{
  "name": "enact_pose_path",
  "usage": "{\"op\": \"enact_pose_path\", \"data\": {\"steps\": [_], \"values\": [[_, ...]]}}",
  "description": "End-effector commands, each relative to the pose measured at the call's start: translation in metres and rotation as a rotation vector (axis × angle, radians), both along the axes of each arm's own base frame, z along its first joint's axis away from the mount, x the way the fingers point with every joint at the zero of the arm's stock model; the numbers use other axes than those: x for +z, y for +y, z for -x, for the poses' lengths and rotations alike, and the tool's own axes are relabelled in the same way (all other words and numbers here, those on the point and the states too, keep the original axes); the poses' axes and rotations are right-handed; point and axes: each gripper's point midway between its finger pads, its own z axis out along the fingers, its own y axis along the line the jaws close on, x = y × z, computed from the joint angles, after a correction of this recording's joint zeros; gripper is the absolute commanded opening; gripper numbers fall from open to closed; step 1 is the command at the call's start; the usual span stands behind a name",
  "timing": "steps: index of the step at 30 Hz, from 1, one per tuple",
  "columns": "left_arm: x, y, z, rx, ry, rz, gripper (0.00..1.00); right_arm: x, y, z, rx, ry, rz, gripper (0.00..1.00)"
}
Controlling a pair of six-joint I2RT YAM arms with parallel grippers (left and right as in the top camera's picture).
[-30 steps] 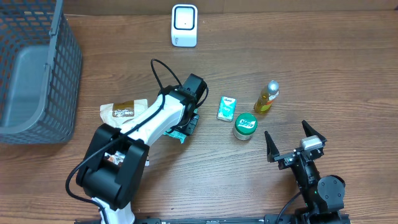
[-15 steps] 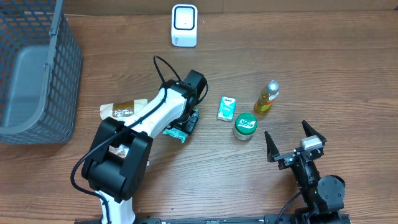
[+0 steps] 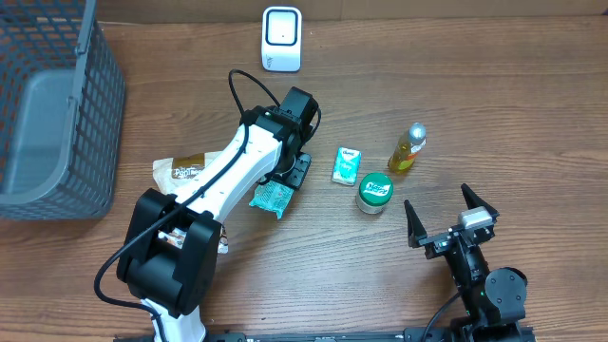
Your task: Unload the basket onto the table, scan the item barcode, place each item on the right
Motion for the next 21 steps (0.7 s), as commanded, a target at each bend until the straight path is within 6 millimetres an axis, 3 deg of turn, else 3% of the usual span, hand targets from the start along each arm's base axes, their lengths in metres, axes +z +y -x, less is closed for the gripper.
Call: {"op": "enact_pose_path", "data": {"steps": [1, 7, 11, 15, 18, 21], "values": [[-0.012, 0.000, 0.004, 0.008, 0.035, -0.001, 0.52, -0.002, -0.002, 0.000, -0.009, -0.002, -0.003, 1.00], [-0.036, 0.004, 0.000, 0.015, 0.060, -0.033, 0.50, -0.002, -0.002, 0.000, -0.009, -0.002, -0.003, 1.00], [-0.057, 0.008, 0.004, 0.018, 0.108, -0.062, 0.57, -0.002, -0.002, 0.000, -0.009, -0.002, -0.003, 1.00], [-0.082, 0.011, 0.010, 0.018, 0.162, -0.092, 0.54, -0.002, -0.002, 0.000, -0.009, -0.002, -0.003, 1.00], [-0.082, 0.012, 0.009, 0.022, 0.162, -0.092, 0.54, -0.002, -0.002, 0.000, -0.009, -0.002, -0.003, 1.00], [-0.063, 0.005, -0.001, 0.023, 0.116, -0.053, 0.58, -0.002, -0.002, 0.000, -0.009, -0.002, -0.003, 1.00]]}}
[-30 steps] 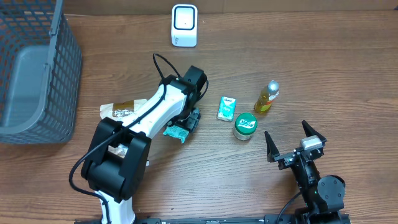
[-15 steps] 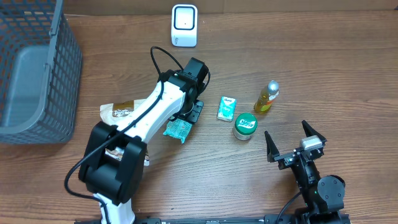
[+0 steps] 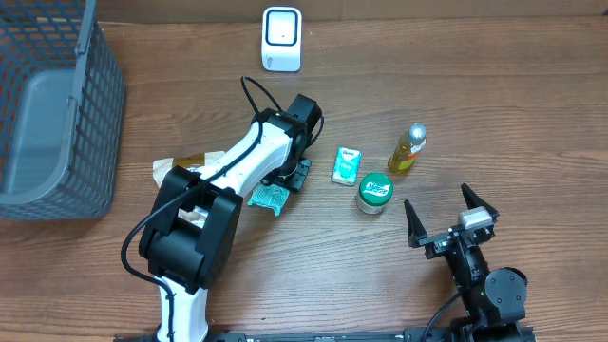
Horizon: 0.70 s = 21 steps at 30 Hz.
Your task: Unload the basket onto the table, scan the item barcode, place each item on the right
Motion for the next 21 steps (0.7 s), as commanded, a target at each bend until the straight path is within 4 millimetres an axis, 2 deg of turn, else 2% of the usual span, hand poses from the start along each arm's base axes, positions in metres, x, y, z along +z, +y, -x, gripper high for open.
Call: {"op": "enact_pose_path", "data": {"steps": [1, 6, 10, 14, 21], "values": [[-0.006, -0.003, -0.001, 0.019, 0.023, 0.035, 0.59, -0.002, -0.002, 0.000, -0.009, -0.002, -0.002, 1.00], [0.054, -0.021, -0.016, 0.033, -0.077, 0.149, 0.69, -0.002, -0.002, 0.000, -0.009, -0.002, -0.002, 1.00], [0.087, -0.017, -0.011, 0.048, -0.099, 0.156, 0.75, -0.002, -0.002, 0.000, -0.009, -0.002, -0.002, 1.00], [0.088, 0.001, 0.005, 0.092, -0.054, 0.076, 0.76, -0.002, -0.002, 0.000, -0.009, -0.002, -0.002, 1.00], [0.061, 0.021, 0.040, 0.140, 0.077, -0.011, 0.75, -0.002, -0.002, 0.000, -0.010, -0.002, -0.003, 1.00]]}}
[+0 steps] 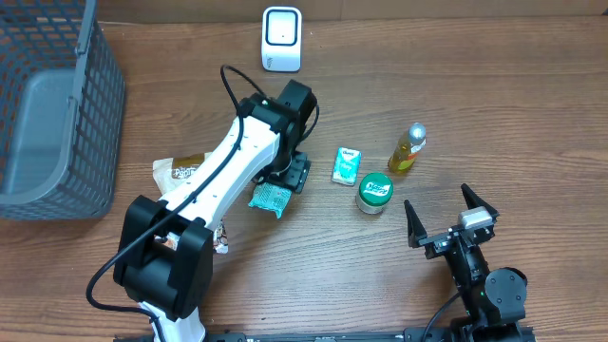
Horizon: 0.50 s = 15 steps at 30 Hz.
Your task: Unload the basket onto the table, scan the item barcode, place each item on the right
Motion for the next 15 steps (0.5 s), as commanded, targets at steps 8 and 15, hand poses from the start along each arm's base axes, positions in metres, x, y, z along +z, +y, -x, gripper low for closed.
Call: {"op": "enact_pose_path", "data": {"steps": [8, 15], "values": [[-0.044, 0.022, 0.027, 0.047, 0.079, -0.064, 0.70, -0.002, -0.002, 0.000, -0.009, -0.002, -0.002, 1.00], [-0.056, 0.019, 0.023, 0.047, 0.047, -0.043, 0.70, -0.002, -0.002, 0.000, -0.009, -0.002, -0.002, 1.00]]}}
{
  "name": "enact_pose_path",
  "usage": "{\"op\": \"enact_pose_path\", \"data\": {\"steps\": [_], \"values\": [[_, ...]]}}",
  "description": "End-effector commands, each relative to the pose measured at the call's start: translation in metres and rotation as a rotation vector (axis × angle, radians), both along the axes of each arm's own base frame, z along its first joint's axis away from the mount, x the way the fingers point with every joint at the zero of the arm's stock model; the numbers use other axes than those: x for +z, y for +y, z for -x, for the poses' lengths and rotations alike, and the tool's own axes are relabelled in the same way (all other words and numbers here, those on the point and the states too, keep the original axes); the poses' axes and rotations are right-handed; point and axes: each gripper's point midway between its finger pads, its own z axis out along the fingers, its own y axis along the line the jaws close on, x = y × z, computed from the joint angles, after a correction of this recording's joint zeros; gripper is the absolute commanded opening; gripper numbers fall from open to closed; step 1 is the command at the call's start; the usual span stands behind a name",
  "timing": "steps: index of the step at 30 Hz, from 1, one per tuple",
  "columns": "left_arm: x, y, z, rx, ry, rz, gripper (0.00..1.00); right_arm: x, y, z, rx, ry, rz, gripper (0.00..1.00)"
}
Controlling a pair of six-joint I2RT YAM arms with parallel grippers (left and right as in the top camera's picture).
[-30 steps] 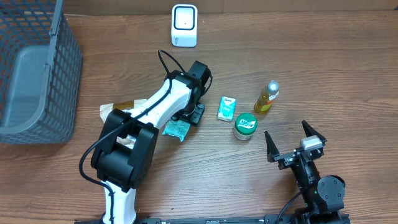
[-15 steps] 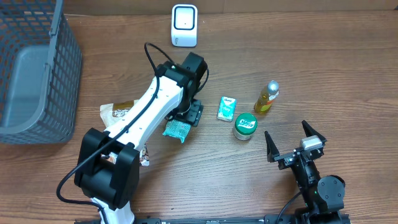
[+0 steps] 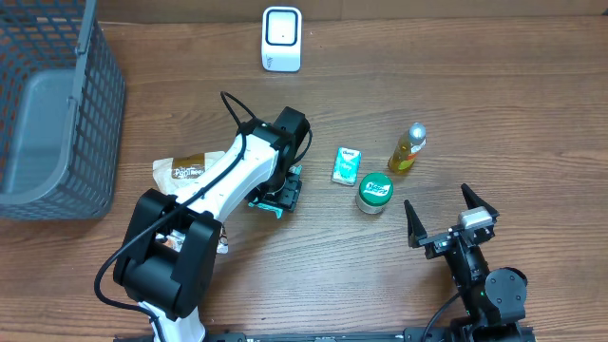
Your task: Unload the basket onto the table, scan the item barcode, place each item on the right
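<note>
A teal packet [image 3: 256, 200] lies flat on the wooden table, mostly covered by my left gripper [image 3: 278, 196], which points down right on top of it. Only teal edges show beside the black fingers, and the gap between them is hidden from above. The white barcode scanner [image 3: 282, 39] stands at the far edge of the table, well beyond the packet. My right gripper [image 3: 444, 220] rests at the near right, open and holding nothing.
A grey wire basket [image 3: 52, 114] fills the far left. A brown snack bag [image 3: 182, 172] lies left of the left arm. A small teal box [image 3: 347, 163], a green-lidded jar [image 3: 374, 190] and a yellow bottle [image 3: 407, 147] stand right of the packet.
My left gripper has shifted toward me and slightly left, from just beyond the teal packet to directly over it, covering most of it. The right arm has not moved.
My left gripper stayed by the far right edge of the teal packet through all earlier moments, with the arm's pose changing while the packet lay uncovered in the same spot. Now the gripper sits on top of the packet. The right gripper stayed open and still.
</note>
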Motion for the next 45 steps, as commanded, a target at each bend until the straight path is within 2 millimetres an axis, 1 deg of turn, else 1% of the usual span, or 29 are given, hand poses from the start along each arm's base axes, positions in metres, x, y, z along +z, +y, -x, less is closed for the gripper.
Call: {"op": "enact_pose_path", "data": {"steps": [1, 3, 4, 6, 8, 9, 11, 12, 14, 17, 18, 20, 24, 27, 30, 33, 34, 36, 38, 41, 45], "values": [[-0.006, 0.004, 0.001, 0.014, 0.003, -0.011, 0.70, -0.002, -0.002, 0.000, -0.009, -0.002, -0.003, 1.00], [-0.007, 0.003, -0.002, 0.012, -0.010, -0.006, 0.65, -0.002, -0.002, 0.000, -0.009, -0.002, -0.003, 1.00], [-0.007, 0.002, -0.005, 0.008, -0.018, -0.002, 0.59, -0.002, -0.002, 0.000, -0.009, -0.002, -0.003, 1.00], [-0.007, 0.000, -0.008, 0.008, -0.033, 0.006, 0.51, -0.002, -0.002, 0.000, -0.009, -0.002, -0.003, 1.00], [-0.007, 0.000, -0.010, 0.010, -0.037, 0.008, 0.51, -0.002, -0.002, 0.000, -0.009, -0.002, -0.003, 1.00], [-0.007, 0.001, -0.010, 0.013, -0.037, 0.008, 0.49, -0.002, -0.002, 0.000, -0.009, -0.002, -0.003, 1.00], [-0.007, 0.004, -0.011, 0.022, -0.036, 0.008, 0.41, -0.002, -0.002, 0.000, -0.009, -0.002, -0.003, 1.00], [-0.008, 0.005, -0.012, 0.027, -0.036, 0.008, 0.39, -0.002, -0.002, 0.000, -0.009, -0.002, -0.003, 1.00], [-0.007, 0.008, -0.012, 0.035, -0.033, 0.006, 0.39, -0.002, -0.002, 0.000, -0.009, -0.002, -0.003, 1.00], [-0.009, 0.011, -0.010, 0.040, -0.023, 0.001, 0.41, -0.002, -0.002, 0.000, -0.009, -0.002, -0.003, 1.00], [-0.011, 0.012, -0.009, 0.040, -0.019, -0.001, 0.43, -0.002, -0.002, 0.000, -0.009, -0.002, -0.003, 1.00], [-0.014, 0.013, -0.006, 0.040, -0.015, -0.003, 0.44, -0.002, -0.002, 0.000, -0.009, -0.002, -0.003, 1.00], [-0.027, 0.016, 0.000, 0.041, -0.010, -0.001, 0.46, -0.002, -0.002, 0.000, -0.009, -0.002, -0.003, 1.00], [-0.036, 0.018, 0.006, 0.041, -0.007, -0.004, 0.50, -0.002, -0.002, 0.000, -0.009, -0.002, -0.003, 1.00], [-0.044, 0.022, 0.007, 0.046, -0.012, -0.005, 0.52, -0.002, -0.002, 0.000, -0.009, -0.002, -0.003, 1.00], [-0.044, 0.022, 0.005, 0.055, -0.019, 0.007, 0.54, -0.002, -0.002, 0.000, -0.009, -0.002, -0.003, 1.00], [-0.043, 0.020, 0.004, 0.057, -0.017, 0.021, 0.56, -0.002, -0.002, 0.000, -0.009, -0.002, -0.003, 1.00], [-0.038, 0.013, 0.002, 0.061, -0.008, 0.060, 0.58, -0.002, -0.002, 0.000, -0.009, -0.002, -0.003, 1.00], [-0.028, 0.004, -0.004, 0.057, -0.008, 0.095, 0.62, -0.002, -0.002, 0.000, -0.009, -0.002, -0.003, 1.00], [-0.004, -0.005, -0.018, 0.035, -0.022, 0.121, 0.68, -0.002, -0.002, 0.000, -0.009, -0.002, -0.003, 1.00], [0.033, -0.010, -0.032, 0.014, -0.030, 0.140, 0.79, -0.002, -0.002, 0.000, -0.009, -0.002, -0.003, 1.00]]}}
